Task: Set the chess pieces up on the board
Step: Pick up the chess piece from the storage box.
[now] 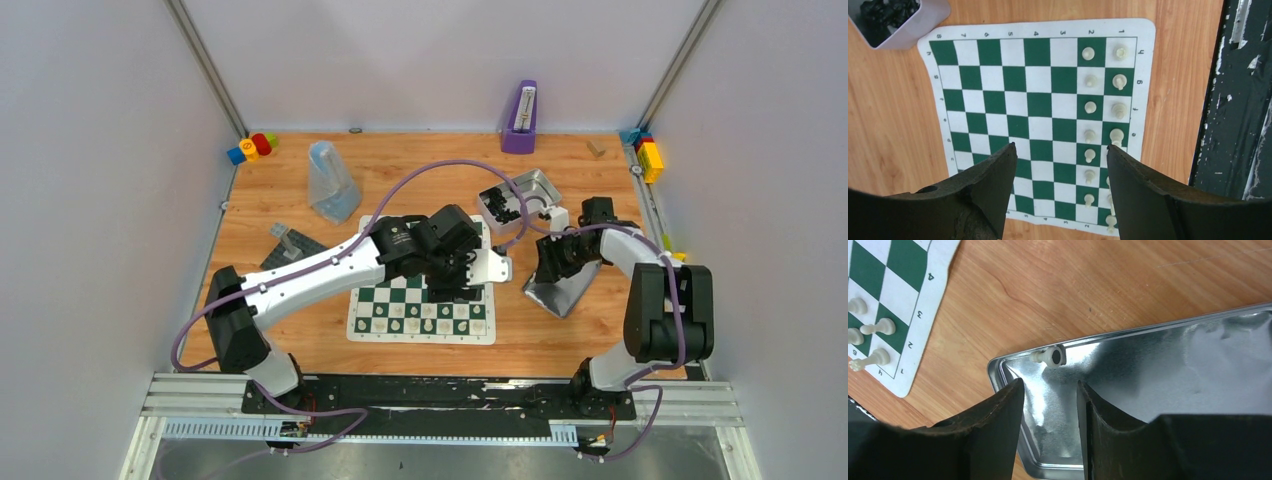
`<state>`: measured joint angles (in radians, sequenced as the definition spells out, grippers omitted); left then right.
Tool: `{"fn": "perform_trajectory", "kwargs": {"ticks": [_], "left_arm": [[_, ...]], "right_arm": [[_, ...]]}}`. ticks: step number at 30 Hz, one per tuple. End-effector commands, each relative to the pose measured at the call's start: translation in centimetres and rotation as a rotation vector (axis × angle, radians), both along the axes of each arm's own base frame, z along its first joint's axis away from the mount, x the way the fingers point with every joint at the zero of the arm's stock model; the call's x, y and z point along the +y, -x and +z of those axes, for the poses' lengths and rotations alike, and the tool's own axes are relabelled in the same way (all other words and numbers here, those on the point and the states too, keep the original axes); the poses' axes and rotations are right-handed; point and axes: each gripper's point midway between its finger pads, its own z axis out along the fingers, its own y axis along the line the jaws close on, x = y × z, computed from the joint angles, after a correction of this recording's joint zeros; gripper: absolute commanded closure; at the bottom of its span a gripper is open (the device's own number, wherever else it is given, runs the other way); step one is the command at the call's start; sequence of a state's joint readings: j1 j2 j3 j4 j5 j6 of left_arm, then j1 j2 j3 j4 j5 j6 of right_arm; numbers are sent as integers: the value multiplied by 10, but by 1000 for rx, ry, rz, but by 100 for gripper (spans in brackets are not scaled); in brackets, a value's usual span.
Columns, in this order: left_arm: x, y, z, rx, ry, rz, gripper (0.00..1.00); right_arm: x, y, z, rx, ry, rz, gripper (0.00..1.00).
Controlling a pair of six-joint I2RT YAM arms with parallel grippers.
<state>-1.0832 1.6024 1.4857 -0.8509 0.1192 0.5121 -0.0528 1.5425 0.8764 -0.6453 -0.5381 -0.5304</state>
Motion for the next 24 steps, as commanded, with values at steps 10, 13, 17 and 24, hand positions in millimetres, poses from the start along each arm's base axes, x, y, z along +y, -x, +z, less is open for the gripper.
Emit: {"fn": "perform_trajectory", "kwargs": {"ticks": [10, 13, 17, 24], "left_arm": [[23, -10, 10, -47, -8, 45, 26], [23, -11, 10, -48, -8, 47, 26], [23, -12, 10, -48, -5, 50, 26], [25, -14, 10, -50, -8, 55, 26]], "right_arm": [[6, -26, -2, -68, 49, 78, 58], [4, -28, -3, -71, 60, 80, 60], [3, -30, -5, -70, 65, 85, 64], [14, -29, -8, -61, 58, 117, 69]]}}
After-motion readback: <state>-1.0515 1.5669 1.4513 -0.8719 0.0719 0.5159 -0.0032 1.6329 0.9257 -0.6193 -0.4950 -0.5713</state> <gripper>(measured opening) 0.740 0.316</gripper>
